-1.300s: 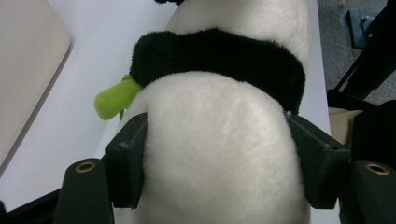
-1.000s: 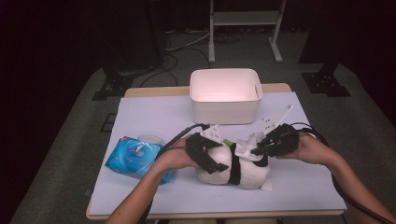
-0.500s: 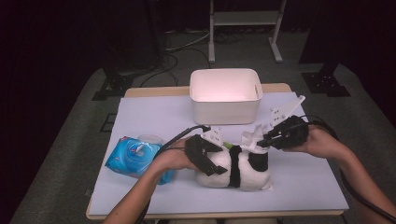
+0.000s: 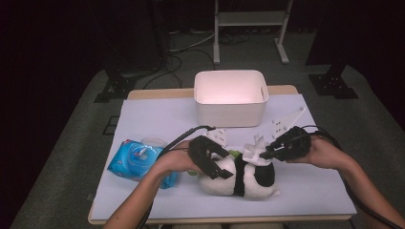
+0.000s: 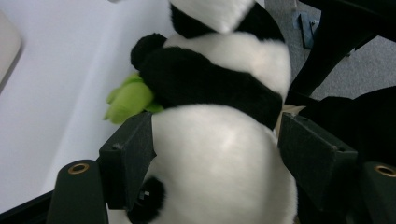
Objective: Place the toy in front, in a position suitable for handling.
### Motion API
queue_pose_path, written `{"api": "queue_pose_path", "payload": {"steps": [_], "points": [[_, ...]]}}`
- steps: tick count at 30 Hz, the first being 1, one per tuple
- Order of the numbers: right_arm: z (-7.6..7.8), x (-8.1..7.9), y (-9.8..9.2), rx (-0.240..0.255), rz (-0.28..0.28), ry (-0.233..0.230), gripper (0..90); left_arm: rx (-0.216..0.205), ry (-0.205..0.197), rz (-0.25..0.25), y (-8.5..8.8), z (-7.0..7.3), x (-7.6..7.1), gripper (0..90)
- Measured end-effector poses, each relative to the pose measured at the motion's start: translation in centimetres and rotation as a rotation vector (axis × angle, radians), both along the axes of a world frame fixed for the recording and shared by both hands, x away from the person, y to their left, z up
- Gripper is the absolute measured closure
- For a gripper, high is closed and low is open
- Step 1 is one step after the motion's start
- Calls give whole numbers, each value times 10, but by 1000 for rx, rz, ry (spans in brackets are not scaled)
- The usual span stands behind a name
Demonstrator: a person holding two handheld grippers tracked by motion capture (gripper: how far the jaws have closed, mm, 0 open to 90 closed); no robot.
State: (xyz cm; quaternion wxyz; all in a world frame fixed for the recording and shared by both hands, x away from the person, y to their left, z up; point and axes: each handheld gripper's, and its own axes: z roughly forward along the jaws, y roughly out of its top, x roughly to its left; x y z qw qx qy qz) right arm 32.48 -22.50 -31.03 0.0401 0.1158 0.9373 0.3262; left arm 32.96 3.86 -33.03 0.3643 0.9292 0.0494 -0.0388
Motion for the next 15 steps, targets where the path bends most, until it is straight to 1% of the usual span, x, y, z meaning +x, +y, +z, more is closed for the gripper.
{"api": "queue_pose_path", "payload": {"steps": [2, 4, 5, 6, 7, 9, 10, 12, 13, 14, 15], "points": [[-1, -3, -2, 12, 8, -7, 808, -5, 0, 3, -2, 1, 2, 274], [-2, -7, -3, 18, 5, -9, 809, -11, 8, 5, -5, 2, 4, 278], [-2, -9, -3, 22, 6, -8, 808, -12, 3, 8, -6, 3, 6, 299], [-2, -11, -4, 24, 9, -6, 808, -11, 8, 7, -7, 3, 8, 319], [-2, -13, -4, 23, 12, -9, 808, -9, 13, 3, -7, 3, 9, 319], [-2, -15, -4, 24, 22, -15, 808, 7, 8, 12, -9, 3, 12, 328], [-3, -16, -4, 25, 24, -20, 808, 2, 12, 13, -10, 2, 14, 336], [-3, -19, -4, 30, 27, -15, 808, 8, 14, 21, -11, 1, 17, 358], [-3, -20, -4, 28, 36, -18, 808, 10, 12, 21, -12, 1, 19, 384], [-3, -22, -3, 29, 35, -18, 808, 9, 19, 20, -13, 0, 20, 404], [-3, -23, -3, 28, 37, -17, 808, 16, 25, 22, -14, -1, 22, 415]]}}
